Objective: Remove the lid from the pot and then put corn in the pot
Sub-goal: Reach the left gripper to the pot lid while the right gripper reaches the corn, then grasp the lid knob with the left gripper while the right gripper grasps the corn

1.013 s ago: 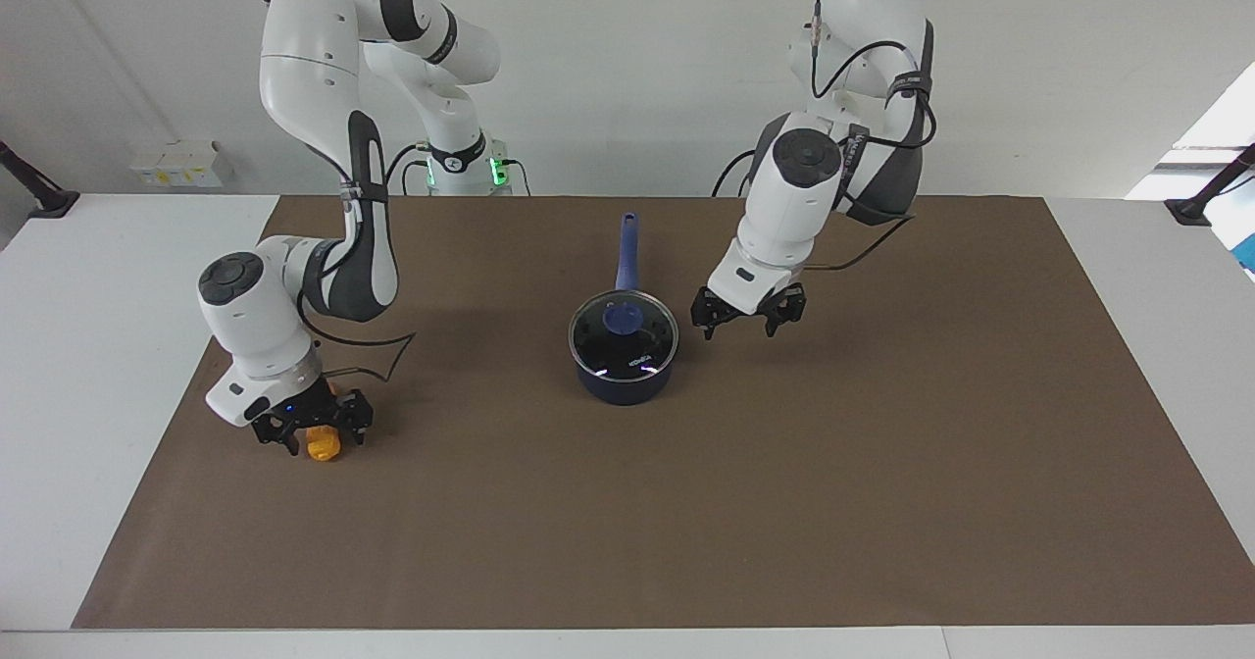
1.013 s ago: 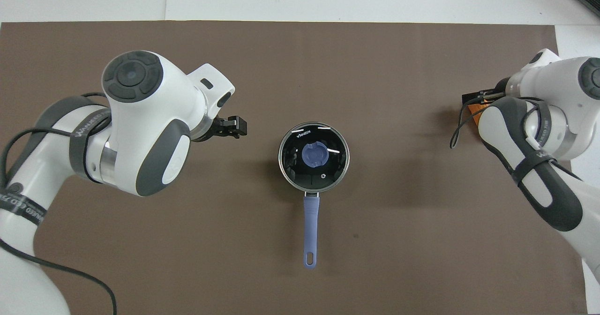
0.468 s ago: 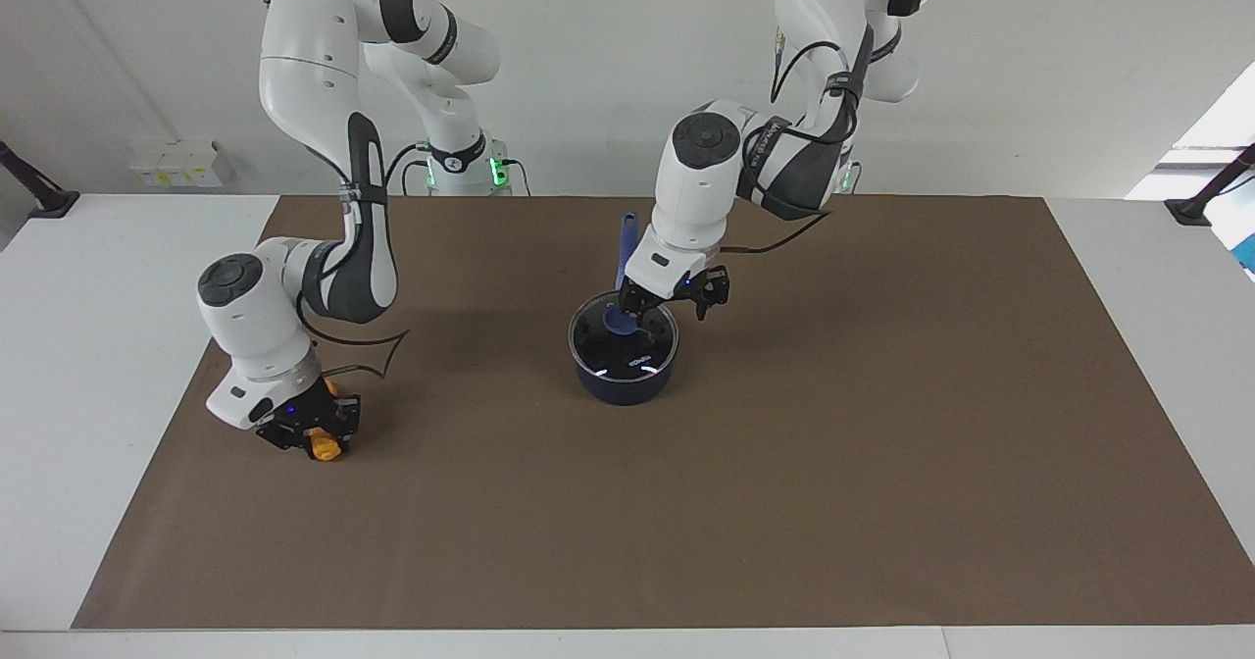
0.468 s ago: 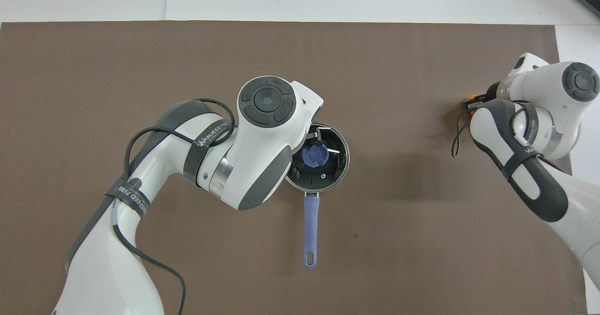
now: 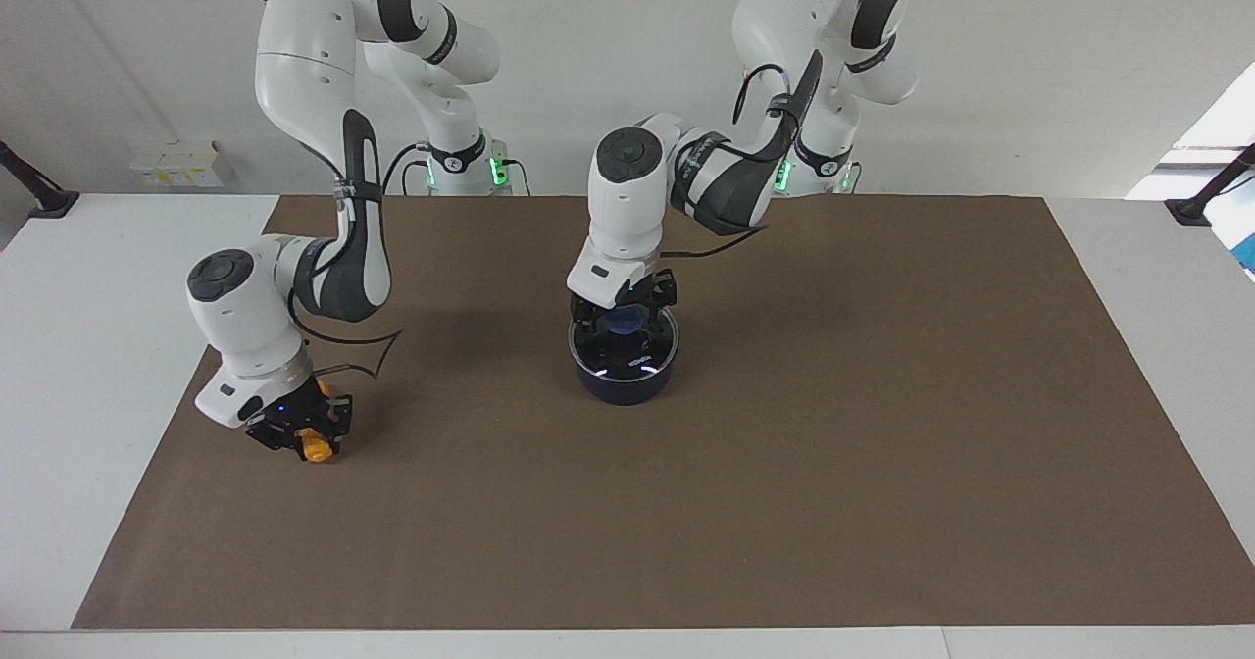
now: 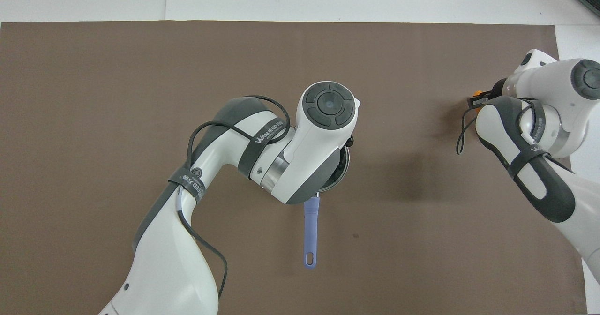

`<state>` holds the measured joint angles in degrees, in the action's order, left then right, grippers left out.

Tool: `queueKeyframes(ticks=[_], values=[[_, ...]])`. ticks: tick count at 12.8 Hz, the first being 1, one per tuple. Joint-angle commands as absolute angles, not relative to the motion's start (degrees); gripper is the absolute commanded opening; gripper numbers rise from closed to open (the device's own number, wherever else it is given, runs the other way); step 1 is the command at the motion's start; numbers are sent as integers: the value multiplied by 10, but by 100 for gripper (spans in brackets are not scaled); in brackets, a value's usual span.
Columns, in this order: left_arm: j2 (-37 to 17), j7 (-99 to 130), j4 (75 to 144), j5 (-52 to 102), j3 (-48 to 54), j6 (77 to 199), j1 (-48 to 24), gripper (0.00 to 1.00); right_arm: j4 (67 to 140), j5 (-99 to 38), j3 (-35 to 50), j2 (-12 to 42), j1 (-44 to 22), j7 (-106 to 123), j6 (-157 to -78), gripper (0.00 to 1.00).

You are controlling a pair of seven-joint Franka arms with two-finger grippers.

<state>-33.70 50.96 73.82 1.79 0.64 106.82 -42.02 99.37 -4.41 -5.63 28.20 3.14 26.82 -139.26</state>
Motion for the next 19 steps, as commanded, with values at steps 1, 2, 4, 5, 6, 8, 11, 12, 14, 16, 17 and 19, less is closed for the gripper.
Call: queueKeyframes(ticks=[1, 2, 4, 5, 6, 8, 11, 12, 14, 16, 17, 19], values=[[-351, 519, 706, 4, -4, 1040, -427, 100, 999, -59, -52, 221, 38, 290, -1324, 0], [-351, 518, 708, 4, -4, 1041, -425, 100, 999, -59, -52, 201, 38, 290, -1298, 0], [-346, 518, 712, 4, -4, 1043, -424, 98, 997, -59, -52, 169, 38, 289, -1253, 0], [-344, 517, 728, 6, -4, 1054, -426, 98, 990, -59, -52, 157, 38, 287, -1225, 0], [-332, 516, 749, 11, -3, 1064, -426, 98, 982, -60, -52, 147, 38, 287, -1196, 0], [-314, 512, 789, 11, -2, 1096, -427, 89, 977, -58, -53, 123, 38, 286, -1158, 0], [-295, 495, 814, 12, -2, 1097, -425, 75, 975, -51, -54, 113, 38, 287, -1140, 0], [-294, 495, 815, 13, -2, 1097, -425, 70, 975, -50, -53, 113, 38, 287, -1138, 0], [-294, 497, 815, 13, -2, 1097, -426, 64, 975, -51, -53, 113, 38, 287, -1136, 0], [-294, 497, 815, 14, -1, 1098, -426, 39, 975, -52, -53, 113, 38, 287, -1130, 0], [-293, 494, 812, 20, -1, 1098, -425, 17, 975, -54, -53, 106, 38, 285, -1122, 0], [-283, 496, 809, 30, -2, 1097, -416, 0, 974, -54, -53, 87, 33, 274, -1102, 0]])
